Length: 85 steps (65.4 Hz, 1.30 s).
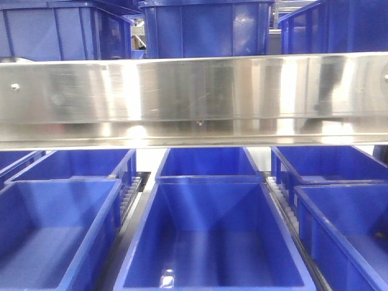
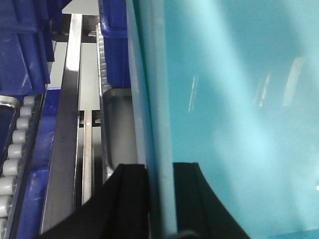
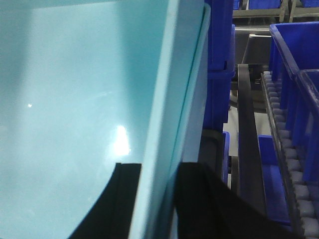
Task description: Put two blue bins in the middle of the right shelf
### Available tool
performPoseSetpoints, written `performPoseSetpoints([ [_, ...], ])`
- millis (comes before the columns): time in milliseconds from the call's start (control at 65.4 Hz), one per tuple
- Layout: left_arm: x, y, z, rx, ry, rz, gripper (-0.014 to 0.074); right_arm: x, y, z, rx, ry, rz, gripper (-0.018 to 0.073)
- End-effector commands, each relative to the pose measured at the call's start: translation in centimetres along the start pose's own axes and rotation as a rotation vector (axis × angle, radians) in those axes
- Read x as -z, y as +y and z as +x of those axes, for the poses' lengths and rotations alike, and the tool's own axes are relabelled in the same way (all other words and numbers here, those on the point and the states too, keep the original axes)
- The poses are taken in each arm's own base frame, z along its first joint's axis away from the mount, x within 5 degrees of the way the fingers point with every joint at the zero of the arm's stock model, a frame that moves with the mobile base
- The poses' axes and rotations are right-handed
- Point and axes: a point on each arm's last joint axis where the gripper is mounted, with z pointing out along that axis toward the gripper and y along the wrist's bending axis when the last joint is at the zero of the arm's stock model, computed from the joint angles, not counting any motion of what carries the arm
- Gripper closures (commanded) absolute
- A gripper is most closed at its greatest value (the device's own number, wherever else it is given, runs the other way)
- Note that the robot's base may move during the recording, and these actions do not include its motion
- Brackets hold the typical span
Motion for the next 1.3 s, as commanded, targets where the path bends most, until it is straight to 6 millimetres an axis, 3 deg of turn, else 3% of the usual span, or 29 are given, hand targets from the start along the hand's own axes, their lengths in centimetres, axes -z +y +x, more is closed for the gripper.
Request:
performPoseSetpoints([
  [0, 1.57, -0.35, -1.28, 0.011, -0.1, 0.043, 0.0707, 1.45, 0.33, -1.98, -0.01, -0.162, -0.021, 0.0712],
  [1284, 1.57, -0.35, -1.28, 0.011, -0.1, 0.043, 0.0707, 1.45, 0.33, -1.98, -0.01, -0.162, -0.021, 0.0712],
])
